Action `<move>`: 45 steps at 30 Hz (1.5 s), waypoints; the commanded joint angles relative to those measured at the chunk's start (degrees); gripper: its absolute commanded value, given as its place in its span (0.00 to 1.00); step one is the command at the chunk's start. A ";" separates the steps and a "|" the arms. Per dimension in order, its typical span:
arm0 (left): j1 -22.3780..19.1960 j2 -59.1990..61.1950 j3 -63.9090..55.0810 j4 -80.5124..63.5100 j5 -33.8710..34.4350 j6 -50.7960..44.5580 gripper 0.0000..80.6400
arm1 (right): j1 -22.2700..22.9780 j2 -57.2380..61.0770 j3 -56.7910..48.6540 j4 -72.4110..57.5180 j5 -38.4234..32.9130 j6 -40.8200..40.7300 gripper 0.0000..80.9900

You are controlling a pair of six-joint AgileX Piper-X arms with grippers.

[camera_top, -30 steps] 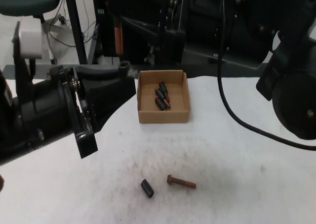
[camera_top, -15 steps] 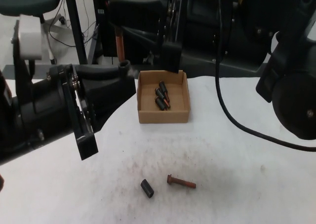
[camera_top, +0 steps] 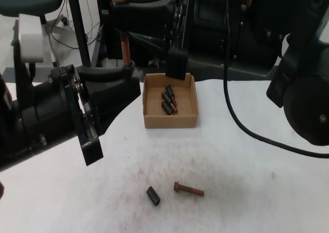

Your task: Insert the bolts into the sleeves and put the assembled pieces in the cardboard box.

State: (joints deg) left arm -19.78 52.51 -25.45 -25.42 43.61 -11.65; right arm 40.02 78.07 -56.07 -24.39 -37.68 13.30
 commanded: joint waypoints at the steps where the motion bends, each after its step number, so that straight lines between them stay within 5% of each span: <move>1: -0.20 -0.20 -0.75 -1.23 -1.14 0.22 0.00 | -0.17 -0.52 -0.13 -0.27 -0.35 -0.44 0.01; 35: -0.20 -0.20 -0.86 -1.38 2.27 5.25 0.00 | -0.17 -0.52 -0.13 6.74 -0.21 -6.88 0.01; 42: -0.20 -0.20 -2.07 -1.38 2.27 5.25 0.00 | -0.17 -0.52 -0.13 13.00 -0.21 -6.88 0.44; 45: -0.20 -0.20 -2.40 -1.38 2.10 5.25 0.00 | -0.17 -0.52 -0.13 13.24 0.02 -6.88 0.53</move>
State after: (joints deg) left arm -19.78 52.75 -26.37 -24.71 45.16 -6.81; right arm 40.02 78.02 -56.07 -13.04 -38.16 6.51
